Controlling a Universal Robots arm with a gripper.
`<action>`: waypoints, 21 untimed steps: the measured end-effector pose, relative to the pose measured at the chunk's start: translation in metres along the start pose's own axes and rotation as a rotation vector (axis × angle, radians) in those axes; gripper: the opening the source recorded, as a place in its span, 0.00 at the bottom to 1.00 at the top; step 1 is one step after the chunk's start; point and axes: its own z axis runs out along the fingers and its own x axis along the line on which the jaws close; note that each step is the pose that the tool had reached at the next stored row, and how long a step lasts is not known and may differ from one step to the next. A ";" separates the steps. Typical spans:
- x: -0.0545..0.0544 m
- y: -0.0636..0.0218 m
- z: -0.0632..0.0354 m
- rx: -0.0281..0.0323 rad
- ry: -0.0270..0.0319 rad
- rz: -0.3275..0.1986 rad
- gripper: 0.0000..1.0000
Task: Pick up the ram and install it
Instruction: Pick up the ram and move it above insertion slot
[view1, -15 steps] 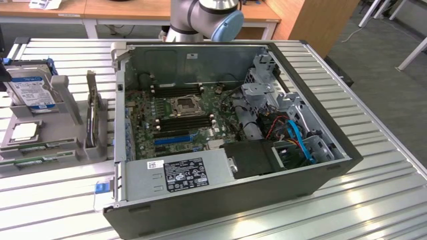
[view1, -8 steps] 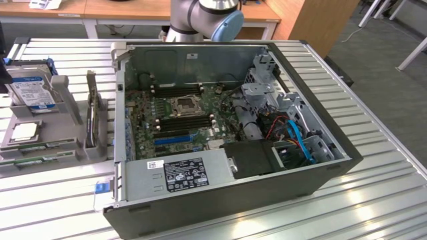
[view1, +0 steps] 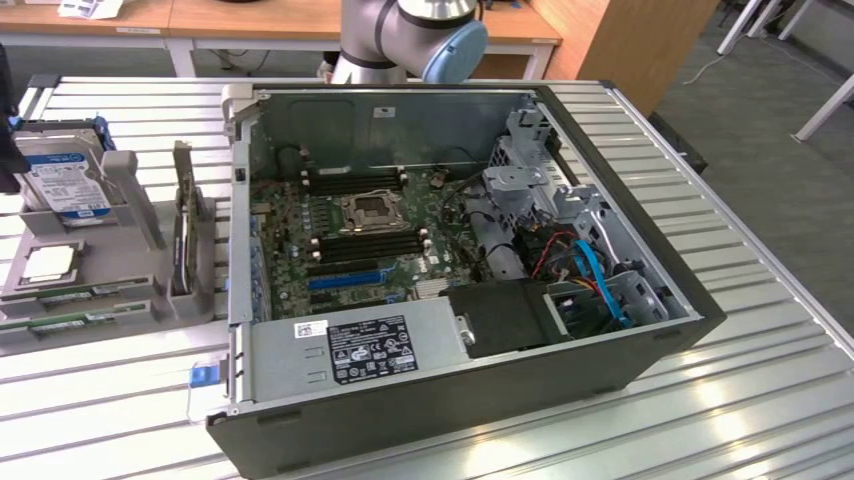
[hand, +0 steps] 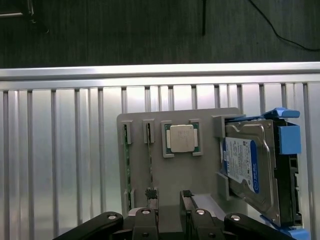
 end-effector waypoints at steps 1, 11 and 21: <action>0.000 0.0000 0.0008 0.0000 0.0000 0.000 0.31; 0.000 -0.0004 0.0092 0.0000 -0.0001 0.000 0.31; 0.000 -0.0008 0.0172 0.0000 -0.0001 0.000 0.31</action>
